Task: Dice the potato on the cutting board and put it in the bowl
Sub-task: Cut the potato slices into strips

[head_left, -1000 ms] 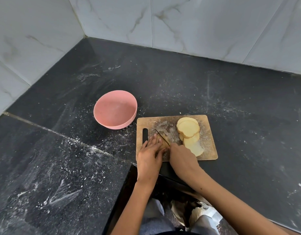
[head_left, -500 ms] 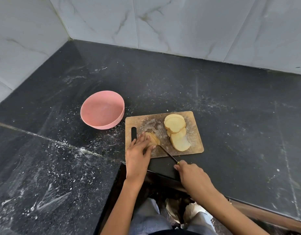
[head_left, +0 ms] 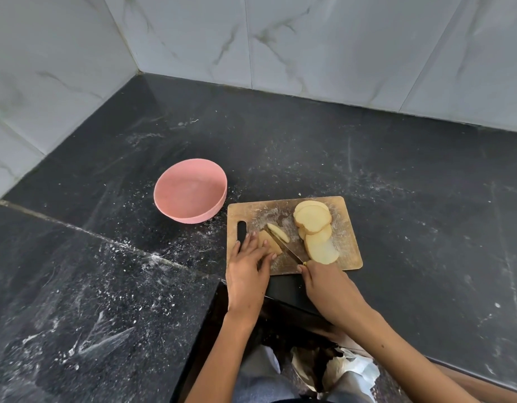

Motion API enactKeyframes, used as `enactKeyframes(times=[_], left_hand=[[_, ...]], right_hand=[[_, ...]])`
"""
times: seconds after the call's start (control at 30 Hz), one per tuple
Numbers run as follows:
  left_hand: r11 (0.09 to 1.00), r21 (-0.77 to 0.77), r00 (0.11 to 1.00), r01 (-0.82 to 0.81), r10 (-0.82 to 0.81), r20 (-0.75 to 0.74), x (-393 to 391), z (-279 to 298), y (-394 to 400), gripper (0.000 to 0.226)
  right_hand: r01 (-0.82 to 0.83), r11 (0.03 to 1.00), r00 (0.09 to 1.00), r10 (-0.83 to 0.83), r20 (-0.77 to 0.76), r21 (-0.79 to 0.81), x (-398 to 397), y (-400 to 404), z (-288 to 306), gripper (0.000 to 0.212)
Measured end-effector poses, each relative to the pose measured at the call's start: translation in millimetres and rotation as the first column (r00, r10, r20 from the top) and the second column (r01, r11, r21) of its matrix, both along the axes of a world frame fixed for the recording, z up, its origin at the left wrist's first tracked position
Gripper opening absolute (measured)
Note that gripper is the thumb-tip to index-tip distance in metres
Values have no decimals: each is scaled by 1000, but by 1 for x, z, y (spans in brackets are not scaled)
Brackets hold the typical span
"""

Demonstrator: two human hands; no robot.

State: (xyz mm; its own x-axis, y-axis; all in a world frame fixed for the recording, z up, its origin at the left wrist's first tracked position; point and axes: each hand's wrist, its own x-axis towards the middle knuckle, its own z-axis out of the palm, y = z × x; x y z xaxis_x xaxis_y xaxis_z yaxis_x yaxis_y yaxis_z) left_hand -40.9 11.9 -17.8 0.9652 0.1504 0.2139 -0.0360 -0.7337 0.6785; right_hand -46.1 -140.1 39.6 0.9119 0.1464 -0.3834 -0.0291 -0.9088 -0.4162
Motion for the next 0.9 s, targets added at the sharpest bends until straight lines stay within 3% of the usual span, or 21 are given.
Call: enactKeyframes(times=[0.5, 0.9], left_hand=[[996, 94, 1000, 0, -2, 20, 2, -7, 2, 28], [999, 40, 999, 24, -25, 31, 3, -9, 4, 24]], right_hand=[[-19, 1000, 998, 21, 62, -24, 14, 25, -4, 40], [-92, 972, 992, 109, 65, -218, 33, 44, -10, 26]])
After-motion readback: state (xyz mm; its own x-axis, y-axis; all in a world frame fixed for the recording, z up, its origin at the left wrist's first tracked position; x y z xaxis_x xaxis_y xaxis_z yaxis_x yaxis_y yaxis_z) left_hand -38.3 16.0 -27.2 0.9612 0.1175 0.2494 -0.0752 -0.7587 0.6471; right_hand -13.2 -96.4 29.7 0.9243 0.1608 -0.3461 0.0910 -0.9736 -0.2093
